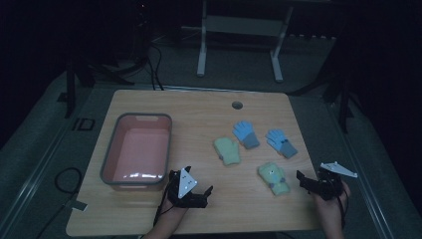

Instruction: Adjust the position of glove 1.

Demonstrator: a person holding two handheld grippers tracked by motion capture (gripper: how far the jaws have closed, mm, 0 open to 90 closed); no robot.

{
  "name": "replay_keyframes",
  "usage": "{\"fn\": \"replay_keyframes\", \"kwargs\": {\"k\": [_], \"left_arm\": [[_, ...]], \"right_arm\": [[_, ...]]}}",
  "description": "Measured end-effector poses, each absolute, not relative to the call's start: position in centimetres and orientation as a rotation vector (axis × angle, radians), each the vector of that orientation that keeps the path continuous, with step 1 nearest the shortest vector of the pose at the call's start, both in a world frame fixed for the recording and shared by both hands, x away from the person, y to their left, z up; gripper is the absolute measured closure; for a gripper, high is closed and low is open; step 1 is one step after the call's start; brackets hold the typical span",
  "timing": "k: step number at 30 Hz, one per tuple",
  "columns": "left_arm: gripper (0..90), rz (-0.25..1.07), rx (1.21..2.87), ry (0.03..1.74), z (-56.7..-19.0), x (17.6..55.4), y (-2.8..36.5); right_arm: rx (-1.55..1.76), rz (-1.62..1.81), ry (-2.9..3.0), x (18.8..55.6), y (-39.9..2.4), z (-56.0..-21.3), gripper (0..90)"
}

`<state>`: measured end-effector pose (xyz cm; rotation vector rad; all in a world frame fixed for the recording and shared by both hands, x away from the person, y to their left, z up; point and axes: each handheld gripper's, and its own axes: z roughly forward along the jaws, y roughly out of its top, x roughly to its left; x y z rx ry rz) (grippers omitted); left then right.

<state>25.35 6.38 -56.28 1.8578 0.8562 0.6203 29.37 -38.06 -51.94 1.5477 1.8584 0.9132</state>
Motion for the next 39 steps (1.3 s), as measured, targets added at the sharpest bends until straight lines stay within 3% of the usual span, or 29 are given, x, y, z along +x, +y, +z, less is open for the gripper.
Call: {"fn": "replay_keyframes", "kwargs": {"k": [14, 32, 39], "left_arm": [[1.8, 0.618, 1.862, 0.85, -56.3, 25.3, 6.3], [1.8, 0.621, 1.869, 0.834, -56.3, 25.2, 6.2], [1.8, 0.621, 1.874, 0.825, -56.3, 25.2, 6.2]], "right_arm": [[1.403, 0.983, 1.909, 30.8, -35.3, -47.0, 15.0], [1.245, 1.081, 1.996, 33.4, -29.9, -43.6, 18.7], [1.168, 1.134, 2.069, 34.5, -27.4, -43.4, 27.8]]}}
